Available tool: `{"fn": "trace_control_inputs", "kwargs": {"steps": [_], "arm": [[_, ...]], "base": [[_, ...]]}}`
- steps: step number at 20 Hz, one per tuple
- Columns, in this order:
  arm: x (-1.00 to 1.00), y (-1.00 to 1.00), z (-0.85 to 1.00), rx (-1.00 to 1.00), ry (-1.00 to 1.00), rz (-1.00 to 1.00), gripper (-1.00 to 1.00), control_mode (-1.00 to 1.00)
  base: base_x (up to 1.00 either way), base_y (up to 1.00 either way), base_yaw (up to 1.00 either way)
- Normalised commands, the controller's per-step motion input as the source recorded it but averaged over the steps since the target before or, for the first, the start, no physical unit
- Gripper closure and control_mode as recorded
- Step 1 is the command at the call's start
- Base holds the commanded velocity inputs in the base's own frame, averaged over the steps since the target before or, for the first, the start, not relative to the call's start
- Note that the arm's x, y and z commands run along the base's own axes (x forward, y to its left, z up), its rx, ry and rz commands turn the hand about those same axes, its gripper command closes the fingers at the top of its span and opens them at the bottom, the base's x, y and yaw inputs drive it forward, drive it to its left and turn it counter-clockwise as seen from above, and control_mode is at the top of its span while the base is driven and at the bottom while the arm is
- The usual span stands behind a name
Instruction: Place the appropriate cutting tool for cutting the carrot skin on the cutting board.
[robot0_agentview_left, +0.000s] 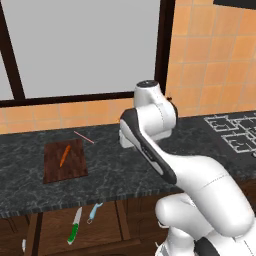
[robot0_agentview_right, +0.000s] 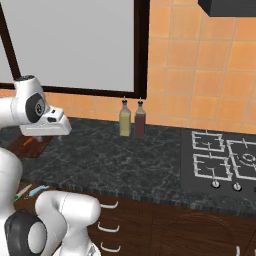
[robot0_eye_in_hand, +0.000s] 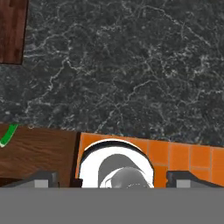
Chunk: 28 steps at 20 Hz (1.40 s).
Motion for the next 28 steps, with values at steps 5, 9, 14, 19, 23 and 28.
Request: {"fn": "trace_control_inputs", "kwargs": {"steps": [5, 9, 14, 19, 23, 28], "arm": [[-0.01, 1.00, -0.79, -0.08, 0.26, 0.00, -1.00, -1.00], [0.00, 1.00, -0.98, -0.07, 0.21, 0.00, -1.00, -1.00], [-0.11, 1.00, -0.92, 0.00, 0.21, 0.00, -1.00, -1.00], [-0.35, 0.74, -0.90, -0.01, 0.07, 0.01, -1.00, -1.00], [-0.05, 0.56, -0.82, -0.05, 0.00, 0.00, -1.00, -1.00], [-0.17, 0.22, -0.87, -0.01, 0.00, 0.00, -1.00, -1.00]], "base": [[0.00, 0.00, 0.00], [0.00, 0.00, 0.00], [0.00, 0.00, 0.00], [0.00, 0.00, 0.00], [0.00, 0.00, 0.00], [0.00, 0.00, 0.00]]}}
